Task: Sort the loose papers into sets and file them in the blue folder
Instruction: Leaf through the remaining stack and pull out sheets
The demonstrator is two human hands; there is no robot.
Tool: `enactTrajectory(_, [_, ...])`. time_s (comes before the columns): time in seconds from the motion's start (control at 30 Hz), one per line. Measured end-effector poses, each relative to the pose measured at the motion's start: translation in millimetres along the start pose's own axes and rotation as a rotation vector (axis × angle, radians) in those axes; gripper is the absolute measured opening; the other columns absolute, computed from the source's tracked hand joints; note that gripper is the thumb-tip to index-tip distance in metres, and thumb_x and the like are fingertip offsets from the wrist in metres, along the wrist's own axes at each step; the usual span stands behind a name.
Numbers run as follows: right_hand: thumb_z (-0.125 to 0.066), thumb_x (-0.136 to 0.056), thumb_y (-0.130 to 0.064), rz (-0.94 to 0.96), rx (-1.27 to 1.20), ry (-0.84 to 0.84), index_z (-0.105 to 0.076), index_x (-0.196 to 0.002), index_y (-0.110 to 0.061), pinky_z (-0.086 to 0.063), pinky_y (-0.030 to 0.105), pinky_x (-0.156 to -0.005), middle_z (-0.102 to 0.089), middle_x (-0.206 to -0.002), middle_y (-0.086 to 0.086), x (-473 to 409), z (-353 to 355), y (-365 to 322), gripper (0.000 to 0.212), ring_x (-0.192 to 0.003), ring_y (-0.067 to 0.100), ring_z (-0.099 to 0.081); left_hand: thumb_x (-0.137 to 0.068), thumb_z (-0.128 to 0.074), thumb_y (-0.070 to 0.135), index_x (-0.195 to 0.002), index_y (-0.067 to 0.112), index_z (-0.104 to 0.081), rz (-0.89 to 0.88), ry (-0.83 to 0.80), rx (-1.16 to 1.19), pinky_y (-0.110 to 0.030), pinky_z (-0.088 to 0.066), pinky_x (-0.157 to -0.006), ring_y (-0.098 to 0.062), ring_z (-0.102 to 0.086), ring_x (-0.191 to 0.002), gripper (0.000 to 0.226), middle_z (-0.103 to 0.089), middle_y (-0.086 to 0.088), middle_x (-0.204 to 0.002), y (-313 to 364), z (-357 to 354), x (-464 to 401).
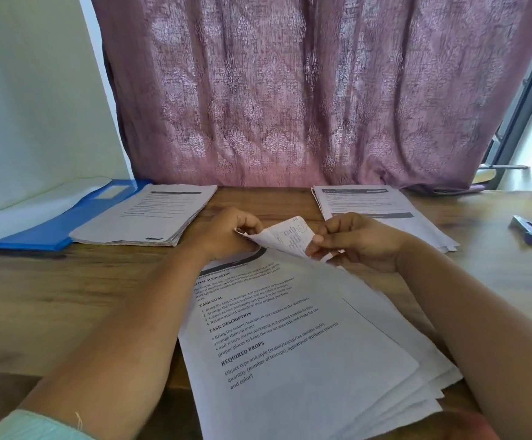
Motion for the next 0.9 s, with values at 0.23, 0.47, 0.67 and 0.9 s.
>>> enactTrajectory(0.23, [-0.085,-0.072,-0.029,-0.138,0.394,0.42,-0.071,-0.09,-0.016,-0.053,0.023,-0.064,-0.072,-0.073,0.0,-4.8,44.3,18.5,0.026,-0.067,0.013,-0.064,-0.069,-0.083,-0.001,-0.077,0.024,-0.073,-0.045,0.027,-0.018,-0.03,-0.047,-0.077,-0.017,-0.06,-0.083,0.029,-0.061,-0.001,-0.096,16.0,-0.1,3.3])
enactTrajectory(0.47, [-0.07,-0.08,-0.002,-0.151,0.487,0.392,-0.07,-0.094,-0.022,-0.05,0.028,-0.064,-0.071,-0.081,0.005,-7.4,34.2,18.1,0.025,-0.071,0.017,-0.058,-0.074,-0.076,0.016,-0.086,0.03,-0.074,0.019,0.043,-0.054,-0.032,-0.052,-0.075,0.0,-0.062,-0.074,0.019,-0.073,0.011,-0.082,12.9,-1.4,7.0])
enactTrajectory(0.67, [-0.06,-0.086,-0.005,-0.066,0.705,0.367,-0.057,-0.062,-0.025,-0.039,0.023,-0.061,-0.055,-0.065,-0.011,-4.2,30.6,1.6,0.031,-0.064,0.009,-0.046,-0.085,-0.072,0.006,-0.114,0.019,-0.065,0.055,0.024,0.101,0.001,-0.041,-0.065,0.019,-0.061,-0.077,0.033,-0.066,0.021,-0.096,19.9,-8.6,8.9])
enactTrajectory(0.9, [-0.063,-0.084,-0.016,-0.026,0.782,0.444,-0.066,-0.079,-0.024,-0.042,0.022,-0.061,-0.065,-0.078,-0.008,-5.5,36.5,-2.4,0.01,-0.073,0.012,-0.053,-0.086,-0.07,0.007,-0.116,0.017,-0.066,0.059,0.014,0.053,0.003,-0.039,-0.064,0.024,-0.057,-0.074,0.032,-0.068,0.014,-0.103,18.7,-10.0,9.3])
Point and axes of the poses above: each hand's wrist, its own x-axis away from the middle knuckle, its own z-axis out of the back of the hand, y = z × x, the point moved 7 cm from there along -x, towards the middle knuckle
